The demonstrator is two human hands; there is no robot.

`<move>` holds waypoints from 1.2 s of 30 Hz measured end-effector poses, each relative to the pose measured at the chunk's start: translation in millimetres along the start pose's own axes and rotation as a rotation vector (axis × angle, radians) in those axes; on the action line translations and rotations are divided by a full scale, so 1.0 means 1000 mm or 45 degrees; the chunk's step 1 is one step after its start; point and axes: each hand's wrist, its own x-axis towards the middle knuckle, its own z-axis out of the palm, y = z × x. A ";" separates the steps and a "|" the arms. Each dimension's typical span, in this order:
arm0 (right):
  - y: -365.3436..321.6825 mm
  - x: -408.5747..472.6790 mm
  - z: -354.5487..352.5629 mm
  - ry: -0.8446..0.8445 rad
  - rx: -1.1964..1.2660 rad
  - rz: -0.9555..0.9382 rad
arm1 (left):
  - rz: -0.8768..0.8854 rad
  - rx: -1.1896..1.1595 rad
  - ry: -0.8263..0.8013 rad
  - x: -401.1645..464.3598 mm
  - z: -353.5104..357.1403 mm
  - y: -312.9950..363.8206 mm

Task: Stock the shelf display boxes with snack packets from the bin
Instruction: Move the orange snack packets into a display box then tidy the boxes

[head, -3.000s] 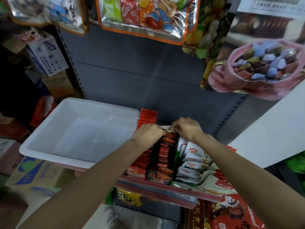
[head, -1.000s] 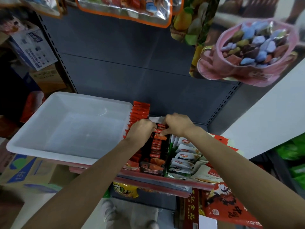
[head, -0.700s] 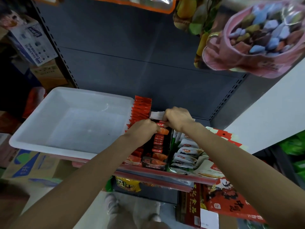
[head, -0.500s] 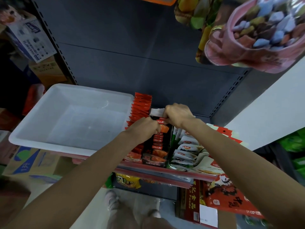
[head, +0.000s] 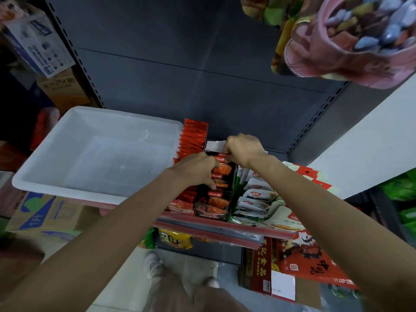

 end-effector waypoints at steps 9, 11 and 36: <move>-0.001 -0.004 0.001 -0.017 -0.019 -0.007 | -0.038 0.050 -0.030 0.002 -0.001 0.003; -0.001 -0.003 0.002 -0.008 -0.023 -0.014 | -0.022 0.107 0.003 0.002 0.001 0.005; 0.002 0.000 0.006 -0.004 -0.031 -0.030 | 0.015 0.157 0.199 0.003 0.018 0.000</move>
